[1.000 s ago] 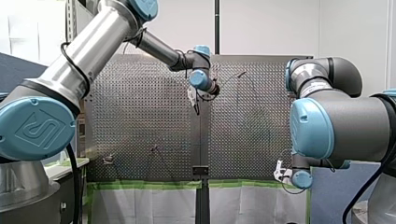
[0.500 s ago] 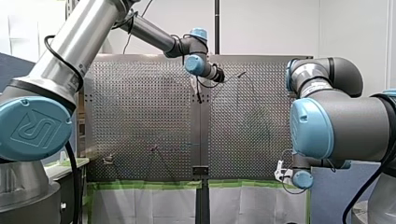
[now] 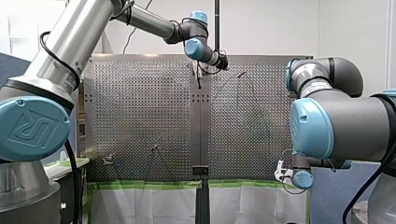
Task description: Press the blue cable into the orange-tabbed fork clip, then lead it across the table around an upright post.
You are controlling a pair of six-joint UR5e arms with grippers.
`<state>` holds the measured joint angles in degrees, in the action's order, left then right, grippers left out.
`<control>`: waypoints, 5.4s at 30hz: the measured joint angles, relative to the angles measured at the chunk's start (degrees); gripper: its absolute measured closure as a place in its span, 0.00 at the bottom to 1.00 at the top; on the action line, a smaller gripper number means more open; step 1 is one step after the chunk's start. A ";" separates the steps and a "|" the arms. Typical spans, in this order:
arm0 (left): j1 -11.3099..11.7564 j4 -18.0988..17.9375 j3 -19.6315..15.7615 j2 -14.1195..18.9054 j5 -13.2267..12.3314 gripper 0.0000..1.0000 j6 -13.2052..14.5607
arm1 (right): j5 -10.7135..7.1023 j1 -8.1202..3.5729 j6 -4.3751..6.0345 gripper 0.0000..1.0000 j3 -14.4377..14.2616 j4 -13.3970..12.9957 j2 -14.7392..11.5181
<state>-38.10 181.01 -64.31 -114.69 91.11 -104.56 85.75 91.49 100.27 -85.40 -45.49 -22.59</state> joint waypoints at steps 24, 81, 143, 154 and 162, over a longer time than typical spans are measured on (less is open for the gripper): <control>-1.73 11.41 11.19 -2.28 -5.37 0.00 -4.08 | -0.61 0.21 0.91 1.00 0.00 -0.22 0.05; -3.23 17.19 12.67 -7.24 10.19 0.00 6.14 | -1.54 0.01 1.70 1.00 0.00 -0.29 0.21; 0.40 13.55 7.04 -1.33 17.05 0.00 3.25 | -1.63 -0.07 1.64 1.00 0.00 -0.55 0.55; 1.51 7.59 1.08 4.61 11.12 0.00 -2.67 | -2.01 0.23 1.55 1.00 -0.02 -0.74 0.56; 1.78 3.47 -3.05 8.74 8.07 0.00 -4.26 | -2.17 0.14 1.57 1.00 -0.02 -1.50 0.56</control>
<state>-36.31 184.48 -67.35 -105.96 99.18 -108.83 83.58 91.62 101.84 -85.42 -46.99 -22.03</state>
